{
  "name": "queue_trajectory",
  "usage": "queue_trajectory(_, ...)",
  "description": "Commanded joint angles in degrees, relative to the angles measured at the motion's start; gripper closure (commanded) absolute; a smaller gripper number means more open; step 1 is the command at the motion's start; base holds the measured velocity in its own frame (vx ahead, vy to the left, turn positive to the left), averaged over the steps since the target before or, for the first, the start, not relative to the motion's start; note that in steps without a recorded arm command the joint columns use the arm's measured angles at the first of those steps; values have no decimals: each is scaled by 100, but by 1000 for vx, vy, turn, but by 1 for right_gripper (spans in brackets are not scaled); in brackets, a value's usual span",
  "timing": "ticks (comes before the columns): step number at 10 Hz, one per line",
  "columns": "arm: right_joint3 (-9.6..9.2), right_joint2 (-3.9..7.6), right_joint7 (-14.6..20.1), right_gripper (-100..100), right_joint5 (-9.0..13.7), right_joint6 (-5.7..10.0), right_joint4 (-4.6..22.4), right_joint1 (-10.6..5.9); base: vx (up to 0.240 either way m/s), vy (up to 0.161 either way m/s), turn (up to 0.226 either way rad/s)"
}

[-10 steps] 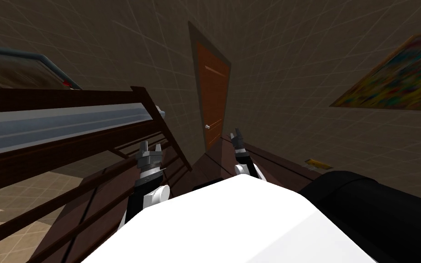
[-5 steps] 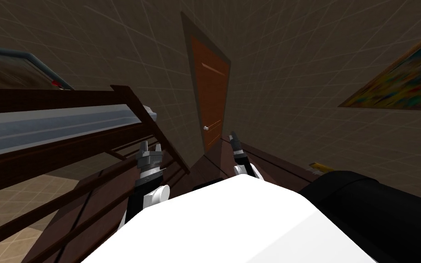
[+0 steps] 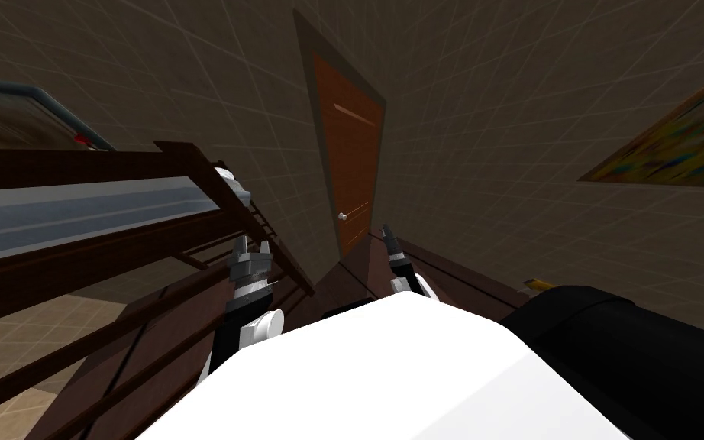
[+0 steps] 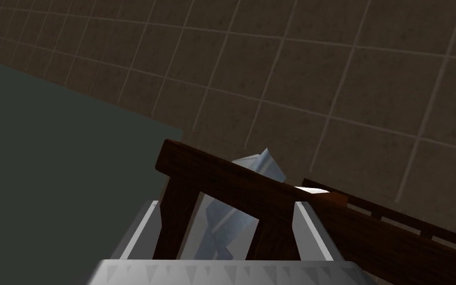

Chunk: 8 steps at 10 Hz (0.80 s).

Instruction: Pull the door open

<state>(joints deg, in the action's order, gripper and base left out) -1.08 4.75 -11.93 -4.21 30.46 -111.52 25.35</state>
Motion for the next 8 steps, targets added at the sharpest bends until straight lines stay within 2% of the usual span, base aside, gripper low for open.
queue_trajectory(1,-12,9,-195,-100,-102,73,208,-66,77,-70,14)
queue_trajectory(5,-23,60,-639,-100,-342,257,679,-179,100,-104,24)
queue_trajectory(8,-31,94,-978,-100,-526,397,1038,-266,92,-67,23)
